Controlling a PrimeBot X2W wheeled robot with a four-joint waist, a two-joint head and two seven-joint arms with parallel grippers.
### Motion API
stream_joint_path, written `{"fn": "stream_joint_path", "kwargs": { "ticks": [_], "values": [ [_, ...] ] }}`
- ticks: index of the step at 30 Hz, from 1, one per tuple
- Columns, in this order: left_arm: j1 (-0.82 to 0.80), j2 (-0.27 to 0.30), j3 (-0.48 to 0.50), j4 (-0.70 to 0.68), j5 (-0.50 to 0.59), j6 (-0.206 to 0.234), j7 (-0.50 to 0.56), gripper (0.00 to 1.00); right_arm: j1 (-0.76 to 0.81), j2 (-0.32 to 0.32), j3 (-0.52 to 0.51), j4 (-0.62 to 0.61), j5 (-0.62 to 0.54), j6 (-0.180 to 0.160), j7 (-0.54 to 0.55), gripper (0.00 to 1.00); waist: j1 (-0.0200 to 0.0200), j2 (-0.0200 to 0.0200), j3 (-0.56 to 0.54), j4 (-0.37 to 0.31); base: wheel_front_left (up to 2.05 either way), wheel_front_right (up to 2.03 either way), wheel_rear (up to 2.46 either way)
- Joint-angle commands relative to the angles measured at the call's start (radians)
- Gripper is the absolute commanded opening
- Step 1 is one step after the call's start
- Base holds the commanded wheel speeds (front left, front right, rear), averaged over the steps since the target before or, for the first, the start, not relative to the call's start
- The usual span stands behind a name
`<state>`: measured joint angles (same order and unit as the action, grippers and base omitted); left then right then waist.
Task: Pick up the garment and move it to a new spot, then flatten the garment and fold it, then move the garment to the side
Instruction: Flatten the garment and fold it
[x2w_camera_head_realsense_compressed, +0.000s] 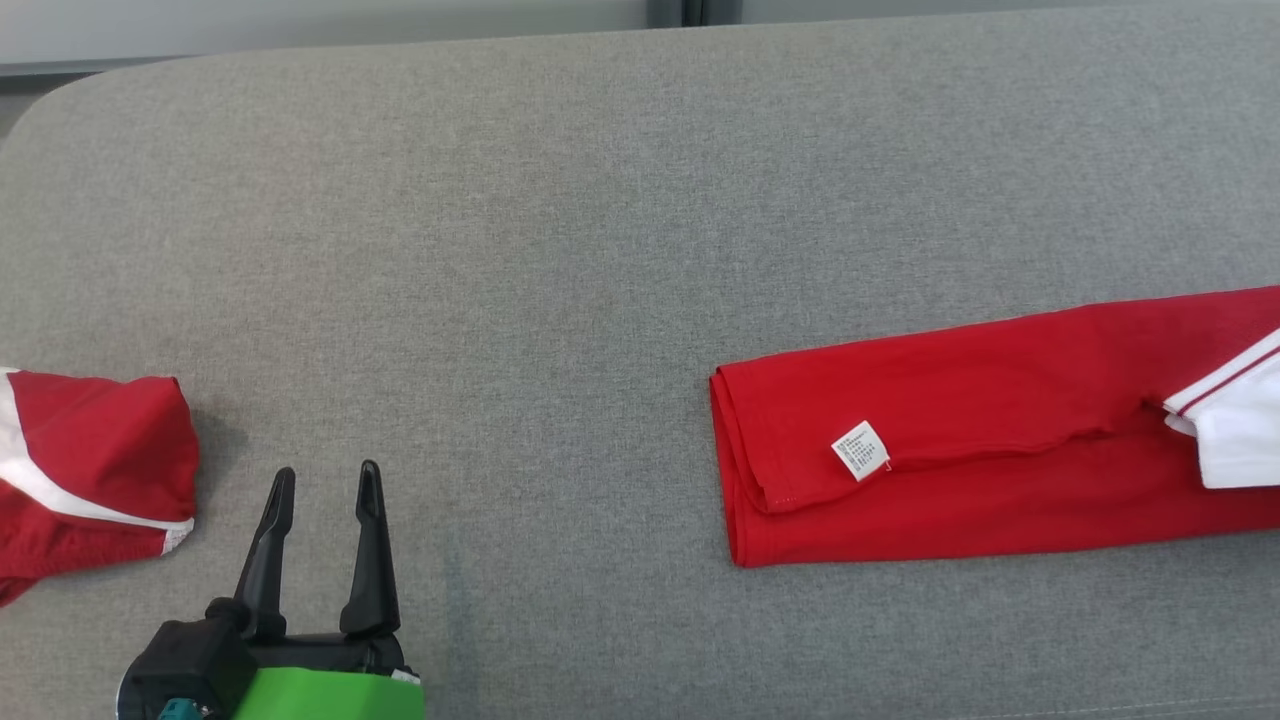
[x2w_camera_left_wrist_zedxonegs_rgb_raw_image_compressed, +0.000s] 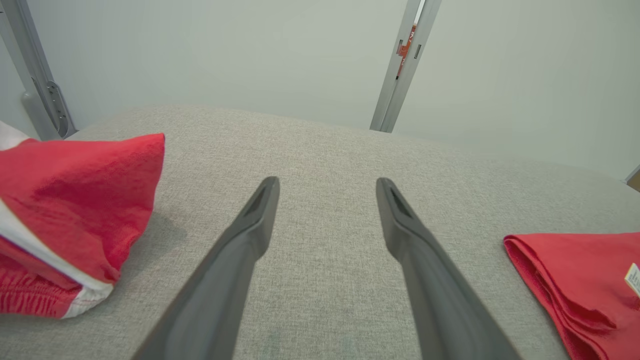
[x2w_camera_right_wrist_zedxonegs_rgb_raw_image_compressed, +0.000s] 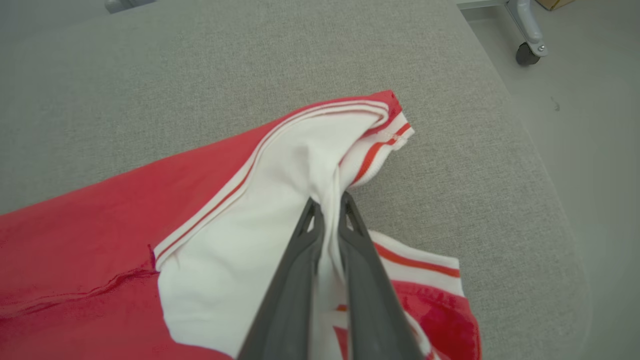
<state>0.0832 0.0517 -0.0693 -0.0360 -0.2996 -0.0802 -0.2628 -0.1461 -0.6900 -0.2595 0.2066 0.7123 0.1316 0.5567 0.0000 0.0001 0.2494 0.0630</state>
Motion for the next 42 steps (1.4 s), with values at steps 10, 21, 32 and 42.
{"fn": "stream_joint_path", "kwargs": {
  "ticks": [10, 21, 32, 42],
  "values": [
    [0.035, -0.001, -0.023, 0.009, -0.019, 0.025, -0.002, 1.00, 0.006, 0.123, 0.324, -0.359, 0.067, -0.001, 0.137, 0.00, 0.0000, -0.0001, -0.074, -0.033, 0.00, 0.00, 0.00],
    [0.065, 0.000, -0.055, 0.030, -0.004, 0.035, -0.002, 1.00, -0.067, 0.425, 0.550, -0.192, -0.046, -0.001, 0.014, 0.00, 0.0000, -0.0001, -0.094, -0.013, 0.00, 0.00, 0.00],
    [0.076, 0.000, -0.089, 0.042, -0.010, 0.043, -0.002, 1.00, -0.135, 0.548, 0.591, -0.015, -0.092, -0.001, -0.050, 0.00, 0.0000, -0.0001, -0.106, -0.006, 0.00, 0.00, 0.00],
    [0.081, 0.000, -0.104, 0.050, -0.015, 0.044, -0.002, 1.00, -0.171, 0.604, 0.600, 0.073, -0.081, -0.001, -0.115, 1.00, 0.0000, -0.0001, -0.113, 0.005, 0.00, 0.00, 0.00]
  ]
}}
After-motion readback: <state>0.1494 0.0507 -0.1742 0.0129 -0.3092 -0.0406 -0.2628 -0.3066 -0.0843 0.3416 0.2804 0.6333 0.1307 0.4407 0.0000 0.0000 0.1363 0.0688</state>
